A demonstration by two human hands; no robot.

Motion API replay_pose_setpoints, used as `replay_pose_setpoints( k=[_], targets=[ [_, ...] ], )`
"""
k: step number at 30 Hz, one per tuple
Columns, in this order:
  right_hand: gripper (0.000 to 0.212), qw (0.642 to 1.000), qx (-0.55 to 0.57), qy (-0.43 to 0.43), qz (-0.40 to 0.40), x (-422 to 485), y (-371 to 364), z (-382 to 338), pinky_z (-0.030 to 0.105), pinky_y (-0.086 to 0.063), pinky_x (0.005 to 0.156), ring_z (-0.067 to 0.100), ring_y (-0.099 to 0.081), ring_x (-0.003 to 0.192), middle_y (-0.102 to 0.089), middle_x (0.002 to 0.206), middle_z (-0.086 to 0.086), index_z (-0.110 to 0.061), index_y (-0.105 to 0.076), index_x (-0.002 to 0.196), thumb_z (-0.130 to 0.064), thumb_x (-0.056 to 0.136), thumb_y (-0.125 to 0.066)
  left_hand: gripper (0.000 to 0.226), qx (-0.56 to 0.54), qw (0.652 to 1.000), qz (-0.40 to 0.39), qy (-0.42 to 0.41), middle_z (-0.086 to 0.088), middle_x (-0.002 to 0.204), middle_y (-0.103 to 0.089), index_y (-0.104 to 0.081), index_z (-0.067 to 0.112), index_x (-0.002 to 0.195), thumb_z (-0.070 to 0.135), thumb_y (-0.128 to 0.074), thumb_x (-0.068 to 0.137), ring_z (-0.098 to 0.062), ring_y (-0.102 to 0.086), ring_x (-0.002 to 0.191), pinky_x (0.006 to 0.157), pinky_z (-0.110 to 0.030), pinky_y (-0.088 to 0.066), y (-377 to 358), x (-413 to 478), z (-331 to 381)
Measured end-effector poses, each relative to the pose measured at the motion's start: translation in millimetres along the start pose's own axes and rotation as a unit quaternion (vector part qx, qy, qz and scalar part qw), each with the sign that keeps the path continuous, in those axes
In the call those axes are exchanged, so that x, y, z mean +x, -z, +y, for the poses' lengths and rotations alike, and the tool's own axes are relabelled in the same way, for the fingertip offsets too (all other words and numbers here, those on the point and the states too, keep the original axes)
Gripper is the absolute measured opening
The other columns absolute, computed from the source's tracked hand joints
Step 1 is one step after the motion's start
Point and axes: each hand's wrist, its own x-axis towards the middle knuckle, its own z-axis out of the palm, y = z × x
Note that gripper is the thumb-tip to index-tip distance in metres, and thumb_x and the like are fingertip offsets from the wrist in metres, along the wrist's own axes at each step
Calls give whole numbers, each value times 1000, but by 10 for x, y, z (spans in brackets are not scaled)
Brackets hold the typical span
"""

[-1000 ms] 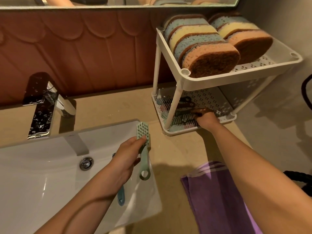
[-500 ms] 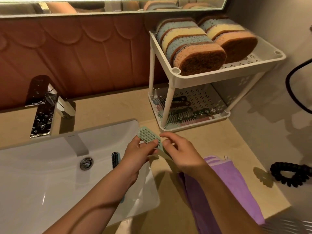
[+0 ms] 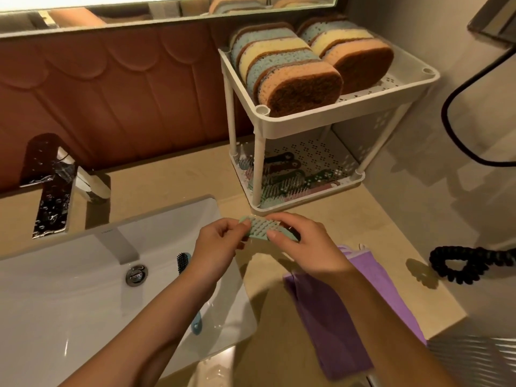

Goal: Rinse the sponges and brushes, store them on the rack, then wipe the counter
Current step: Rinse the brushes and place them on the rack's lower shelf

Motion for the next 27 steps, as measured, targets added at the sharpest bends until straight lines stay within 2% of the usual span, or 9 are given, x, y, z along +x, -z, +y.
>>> replay_pose_setpoints(
  k=[3,7,10,14,17,19,21,23,27],
  targets=[
    [33,995,-87,34,19,32,119,-13,35,-31,105,8,-48,115,-59,120,-11,-32,-58,120,-40,88,-57,25,3,1000,-18,0,-5,72,-62,-65,5,81,28,-61,88,-11,-52,62,64,-23,-43,-67,36,27],
    [30,988,-119,79,65,143,273,30,36,-34,98,14,-54,107,-65,108,-8,-28,-63,112,-41,86,-55,27,26,998,-58,3,-6,79,-68,-66,2,90,28,-61,88,-12,-55,65,62,-23,-43,-138,123,134],
    [30,982,-149,71,92,299,427,166,39,-35,96,18,-57,105,-67,107,-4,-25,-65,111,-38,85,-58,24,69,996,-50,-9,-8,86,-68,-60,6,101,27,-60,89,-10,-58,65,53,-15,-44,-176,233,218],
    [29,978,-148,15,146,609,635,375,47,-43,97,24,-57,110,-65,116,4,-18,-63,116,-27,89,-61,37,200,976,0,-92,-3,97,-56,-46,13,117,29,-62,88,-8,-53,66,49,-13,-42,-219,468,269],
    [32,972,-173,-15,156,888,705,465,44,-46,94,26,-58,111,-65,119,7,-15,-61,120,-26,90,-59,45,283,943,26,-172,0,120,-51,-40,20,125,34,-61,88,-14,-58,92,71,-24,-51,-236,616,267],
    [32,967,-201,-48,149,1096,732,524,39,-49,85,30,-62,103,-68,110,11,-16,-61,121,-27,91,-58,40,293,933,31,-208,3,123,-56,-44,22,123,35,-59,89,-15,-56,104,82,-34,-51,-244,691,246],
    [30,960,-238,-63,136,1291,742,593,36,-48,78,34,-63,96,-69,103,14,-19,-61,120,-26,91,-56,30,311,920,43,-234,4,114,-63,-51,23,118,36,-55,91,-11,-60,95,77,-34,-53,-240,743,220],
    [30,955,-263,-48,132,1448,724,659,36,-48,82,33,-61,102,-66,112,15,-18,-60,120,-25,91,-54,25,337,905,61,-254,5,106,-67,-55,24,113,37,-52,92,-10,-61,83,65,-27,-50,-230,781,185],
    [30,957,-267,-43,107,1729,669,769,38,-45,94,32,-54,114,-63,120,14,-15,-63,117,-27,90,-56,24,386,872,84,-289,2,96,-68,-57,20,108,37,-50,93,-7,-54,69,51,-11,-30,-229,829,117]
  ],
)
